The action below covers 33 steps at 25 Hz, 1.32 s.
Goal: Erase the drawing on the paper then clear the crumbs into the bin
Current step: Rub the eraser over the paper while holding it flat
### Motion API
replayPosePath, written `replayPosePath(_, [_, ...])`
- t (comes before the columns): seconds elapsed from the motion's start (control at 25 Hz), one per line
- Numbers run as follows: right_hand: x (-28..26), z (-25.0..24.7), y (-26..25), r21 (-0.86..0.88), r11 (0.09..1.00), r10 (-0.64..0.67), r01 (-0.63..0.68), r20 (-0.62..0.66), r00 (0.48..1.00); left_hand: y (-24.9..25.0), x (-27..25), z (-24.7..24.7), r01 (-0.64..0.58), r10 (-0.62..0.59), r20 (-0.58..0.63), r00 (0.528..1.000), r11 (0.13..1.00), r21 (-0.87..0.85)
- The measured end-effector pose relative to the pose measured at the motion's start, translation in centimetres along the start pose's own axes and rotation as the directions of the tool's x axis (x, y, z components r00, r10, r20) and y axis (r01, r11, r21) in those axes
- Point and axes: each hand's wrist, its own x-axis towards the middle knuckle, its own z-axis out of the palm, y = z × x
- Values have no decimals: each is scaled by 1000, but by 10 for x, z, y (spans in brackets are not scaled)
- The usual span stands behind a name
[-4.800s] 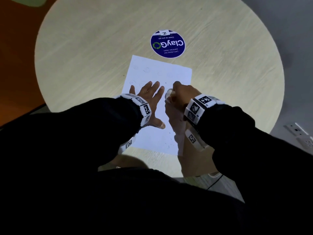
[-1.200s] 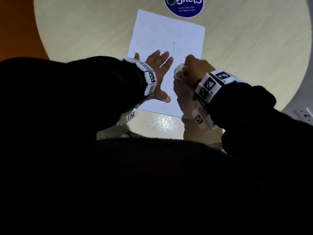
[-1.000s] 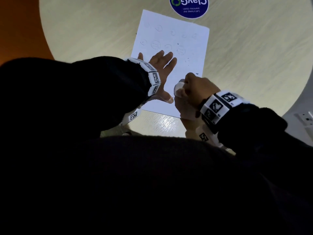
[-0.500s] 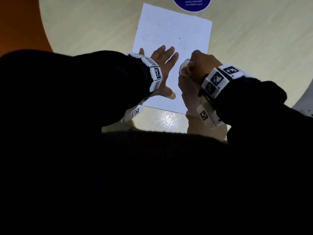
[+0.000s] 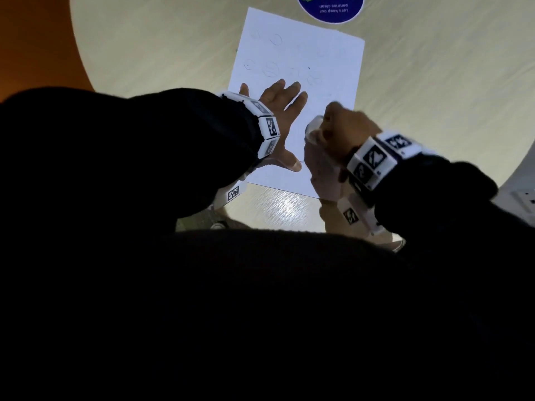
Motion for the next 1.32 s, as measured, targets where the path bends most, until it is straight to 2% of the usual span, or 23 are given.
replayPosePath(0.08, [-15,9,-1,-18,998,-53,54,55,997,-2,0,4,-11,11,-35,999,1000,0])
replayPosePath(0.16, [-5,5,-4,-32,998,-58,58,6,998,0,0,4,-8,8,-25,1000,1000,0])
replayPosePath(0.24, [12,-7,-7,35,999,-26,27,-33,999,2,0,0,3,-3,-7,1000,1000,5])
replayPosePath(0.32, [11,-3,-7,13,1000,-28,29,-38,999,2,0,0,2,-2,-20,1000,1000,2])
replayPosePath(0.44, [-4,10,-5,-38,997,-65,67,28,997,0,-1,4,0,0,-43,999,1000,1])
replayPosePath(0.52, [5,2,-7,-56,997,-50,49,-2,999,1,-1,2,3,-3,-28,1000,1000,1])
replayPosePath(0.6, [16,-10,-8,5,1000,-14,14,-23,1000,2,-1,0,0,0,-23,1000,1000,5])
replayPosePath(0.8, [-12,13,2,-85,991,-102,108,68,992,0,-2,4,0,1,-45,999,1000,3])
replayPosePath(0.92, [8,-5,1,-8,1000,-6,6,-15,1000,3,-2,1,-1,1,-23,1000,1000,16])
replayPosePath(1.0, [9,-6,2,9,1000,4,-3,-59,998,2,-2,1,0,0,-33,999,1000,13])
replayPosePath(1.16, [-16,11,7,-31,999,-32,33,42,999,2,-3,1,7,-7,-20,1000,1000,13])
replayPosePath(1.32, [15,-8,7,47,998,38,-36,-45,998,3,-2,-2,6,-5,-13,1000,1000,19])
